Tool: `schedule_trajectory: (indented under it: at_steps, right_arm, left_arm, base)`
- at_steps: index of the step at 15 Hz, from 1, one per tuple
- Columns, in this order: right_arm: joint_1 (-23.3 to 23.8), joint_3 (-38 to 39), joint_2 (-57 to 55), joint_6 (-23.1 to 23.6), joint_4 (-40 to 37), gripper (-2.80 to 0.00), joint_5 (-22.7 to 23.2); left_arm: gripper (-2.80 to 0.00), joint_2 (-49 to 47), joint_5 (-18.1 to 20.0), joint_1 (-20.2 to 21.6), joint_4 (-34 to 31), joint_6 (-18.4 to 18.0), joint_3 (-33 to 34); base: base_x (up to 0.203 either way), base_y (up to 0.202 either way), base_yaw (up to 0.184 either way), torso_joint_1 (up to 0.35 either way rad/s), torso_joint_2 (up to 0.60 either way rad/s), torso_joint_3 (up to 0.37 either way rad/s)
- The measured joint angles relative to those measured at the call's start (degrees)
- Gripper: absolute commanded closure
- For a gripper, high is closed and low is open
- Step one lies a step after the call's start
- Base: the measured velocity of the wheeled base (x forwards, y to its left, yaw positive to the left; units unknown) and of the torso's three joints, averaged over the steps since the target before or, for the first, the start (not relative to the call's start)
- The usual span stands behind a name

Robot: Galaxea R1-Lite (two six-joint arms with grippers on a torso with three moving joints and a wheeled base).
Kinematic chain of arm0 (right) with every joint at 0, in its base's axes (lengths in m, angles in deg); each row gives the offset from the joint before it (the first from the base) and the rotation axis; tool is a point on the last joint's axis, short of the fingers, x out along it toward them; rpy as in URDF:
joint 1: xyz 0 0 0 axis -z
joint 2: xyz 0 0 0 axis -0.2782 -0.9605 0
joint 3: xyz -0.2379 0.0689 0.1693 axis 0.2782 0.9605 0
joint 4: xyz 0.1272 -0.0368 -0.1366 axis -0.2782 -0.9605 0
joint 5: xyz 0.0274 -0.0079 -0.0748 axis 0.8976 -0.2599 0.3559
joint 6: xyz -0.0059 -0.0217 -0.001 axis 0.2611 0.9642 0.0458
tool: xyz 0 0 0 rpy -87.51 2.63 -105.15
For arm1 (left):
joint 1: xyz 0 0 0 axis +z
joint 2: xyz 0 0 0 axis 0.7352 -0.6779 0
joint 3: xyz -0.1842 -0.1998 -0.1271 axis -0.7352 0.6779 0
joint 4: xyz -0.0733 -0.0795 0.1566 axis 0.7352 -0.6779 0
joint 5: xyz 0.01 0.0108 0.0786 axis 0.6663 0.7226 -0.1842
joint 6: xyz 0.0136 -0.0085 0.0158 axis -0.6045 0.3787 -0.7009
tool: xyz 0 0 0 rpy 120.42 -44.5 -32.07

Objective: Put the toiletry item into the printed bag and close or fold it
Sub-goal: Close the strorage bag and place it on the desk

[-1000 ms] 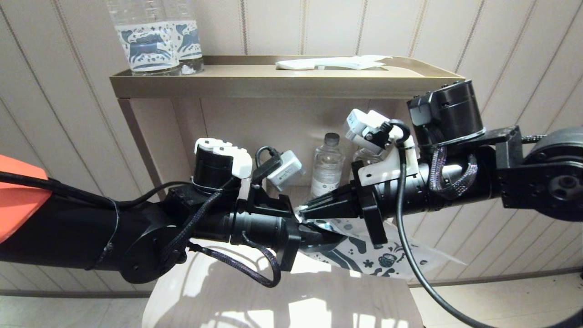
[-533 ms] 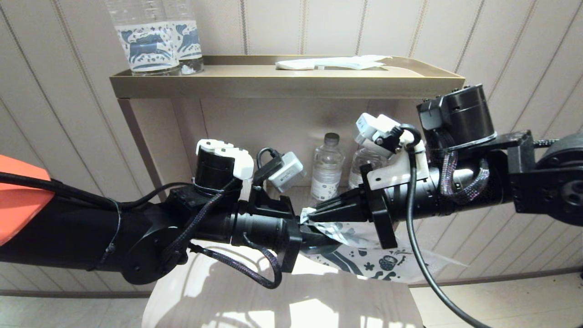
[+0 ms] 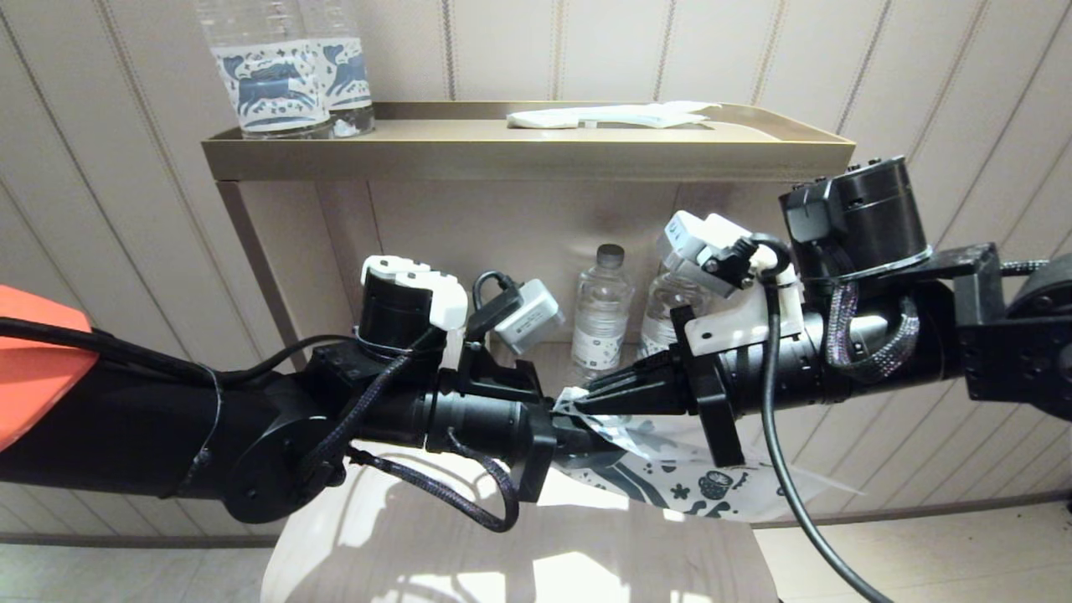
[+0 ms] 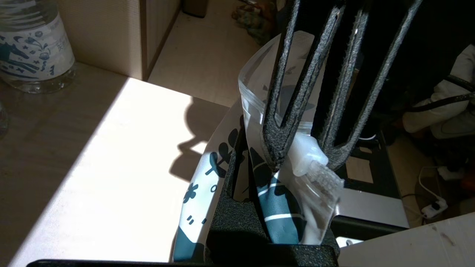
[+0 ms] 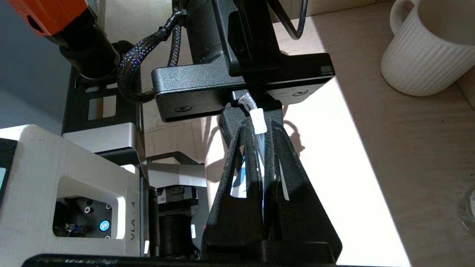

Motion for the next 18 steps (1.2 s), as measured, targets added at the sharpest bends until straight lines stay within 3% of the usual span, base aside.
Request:
schedule_trajectory:
  at_steps: [9, 10, 18]
  right_arm:
    - [-0.95, -6.54, -2.74, -0.44, -3.46, 0.00, -0.03]
    - [-1.00, -6.66, -2.87, -0.41, -3.45, 0.00, -0.03]
    - [-1.00, -7.04, -3.66, -0.15, -3.33, 0.00, -0.11]
  left_arm:
    - [0.00, -0.09, 0.07, 0.02, -0.09, 0.26, -0.31]
    - [-2.80, -0.09, 0.02, 0.02, -0.09, 0.25, -0.29]
    - [-2.80, -0.20, -0.07, 0.00, 0.35, 0.03, -0.04]
  base:
    - [0.000, 0.000, 0.000, 0.000, 0.00, 0.000]
    - [0.000, 0.000, 0.000, 0.000, 0.00, 0.000]
    - [0.000, 0.000, 0.000, 0.000, 0.00, 0.000]
